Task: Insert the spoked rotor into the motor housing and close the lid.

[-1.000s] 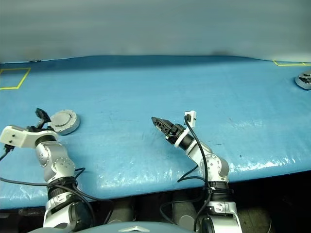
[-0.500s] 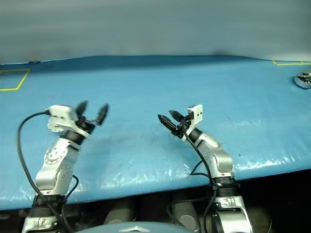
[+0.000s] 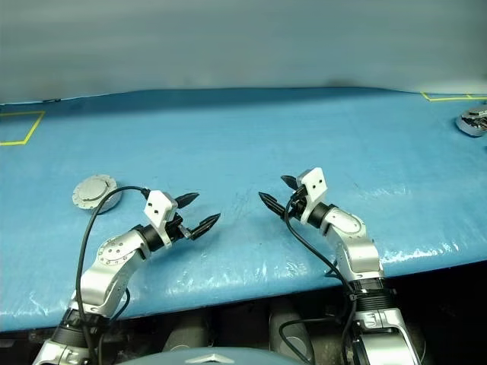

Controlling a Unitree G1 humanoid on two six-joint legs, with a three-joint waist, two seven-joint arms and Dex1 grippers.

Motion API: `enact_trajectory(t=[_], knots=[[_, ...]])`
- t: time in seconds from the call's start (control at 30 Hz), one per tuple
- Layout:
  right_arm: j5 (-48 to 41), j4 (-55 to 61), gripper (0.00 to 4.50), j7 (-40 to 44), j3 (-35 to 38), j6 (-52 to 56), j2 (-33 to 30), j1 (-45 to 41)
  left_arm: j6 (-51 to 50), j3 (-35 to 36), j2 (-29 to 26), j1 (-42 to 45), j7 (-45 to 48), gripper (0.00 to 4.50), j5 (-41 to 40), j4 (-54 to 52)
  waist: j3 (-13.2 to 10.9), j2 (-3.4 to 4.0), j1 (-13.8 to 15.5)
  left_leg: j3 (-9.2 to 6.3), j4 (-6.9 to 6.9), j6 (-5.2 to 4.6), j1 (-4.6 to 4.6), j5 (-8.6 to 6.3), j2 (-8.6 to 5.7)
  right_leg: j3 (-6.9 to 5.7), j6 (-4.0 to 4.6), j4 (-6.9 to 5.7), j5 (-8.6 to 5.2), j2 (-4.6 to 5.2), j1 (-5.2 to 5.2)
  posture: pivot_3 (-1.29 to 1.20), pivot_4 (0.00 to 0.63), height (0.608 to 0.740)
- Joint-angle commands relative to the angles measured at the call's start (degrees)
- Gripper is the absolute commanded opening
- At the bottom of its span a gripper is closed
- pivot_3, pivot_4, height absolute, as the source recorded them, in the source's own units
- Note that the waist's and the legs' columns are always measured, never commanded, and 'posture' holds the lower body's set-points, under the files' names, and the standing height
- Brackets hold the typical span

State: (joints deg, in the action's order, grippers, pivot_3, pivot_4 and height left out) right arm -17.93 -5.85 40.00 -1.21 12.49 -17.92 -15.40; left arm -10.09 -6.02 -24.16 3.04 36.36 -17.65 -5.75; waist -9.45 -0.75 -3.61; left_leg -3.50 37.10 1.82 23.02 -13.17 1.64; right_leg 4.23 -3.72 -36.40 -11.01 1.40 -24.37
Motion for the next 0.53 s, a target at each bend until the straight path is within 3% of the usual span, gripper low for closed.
enact_trajectory(t=[0.03,0.53], knots=[[0.50,1.74,4.44,-0.12,0.18,-1.74,0.13,0.39,-1.22,1.37,-0.18,0.53,0.66,4.50,-1.15,-3.59,0.00,0.00,0.10,0.00,0.01,0.00,0.00,0.00,0.00,0.00,0.00,0.00,0.00,0.00,0.00,0.00,0.150,0.740],[1.53,2.46,4.44,0.29,-0.46,-1.98,-0.15,1.44,-0.23,1.42,1.47,0.59,-0.41,4.50,1.57,-3.43,0.00,0.00,0.16,0.01,0.01,0.00,-0.07,0.00,0.00,0.01,0.01,-0.02,-0.01,0.00,0.05,0.00,0.150,0.740]])
